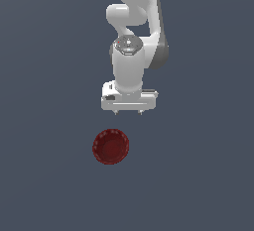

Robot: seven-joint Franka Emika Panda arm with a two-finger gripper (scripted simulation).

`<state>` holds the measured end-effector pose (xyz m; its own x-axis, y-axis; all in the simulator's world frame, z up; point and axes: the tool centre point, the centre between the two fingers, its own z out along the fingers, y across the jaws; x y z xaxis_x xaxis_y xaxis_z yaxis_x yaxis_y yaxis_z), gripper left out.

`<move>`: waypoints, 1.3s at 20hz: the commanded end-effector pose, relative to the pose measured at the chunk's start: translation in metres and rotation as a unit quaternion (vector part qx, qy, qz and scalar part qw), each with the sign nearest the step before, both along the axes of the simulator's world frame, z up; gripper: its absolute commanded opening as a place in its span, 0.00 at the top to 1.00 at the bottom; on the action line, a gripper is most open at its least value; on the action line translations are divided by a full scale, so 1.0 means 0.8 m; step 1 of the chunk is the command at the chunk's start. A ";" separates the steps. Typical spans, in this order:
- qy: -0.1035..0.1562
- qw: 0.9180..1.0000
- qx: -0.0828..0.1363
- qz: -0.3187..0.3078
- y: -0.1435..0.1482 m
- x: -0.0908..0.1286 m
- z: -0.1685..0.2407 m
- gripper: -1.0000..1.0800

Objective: Pick up the object and move it to a goal position.

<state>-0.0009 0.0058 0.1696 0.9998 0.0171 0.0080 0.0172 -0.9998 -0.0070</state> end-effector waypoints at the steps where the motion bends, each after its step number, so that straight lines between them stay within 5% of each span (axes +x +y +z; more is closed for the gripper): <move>1: 0.000 1.000 0.000 0.000 0.000 0.000 0.000 0.38; 15: -0.001 1.000 0.001 0.012 0.007 -0.001 0.001 0.38; 26: -0.022 0.997 0.053 -0.049 0.002 0.011 -0.020 0.38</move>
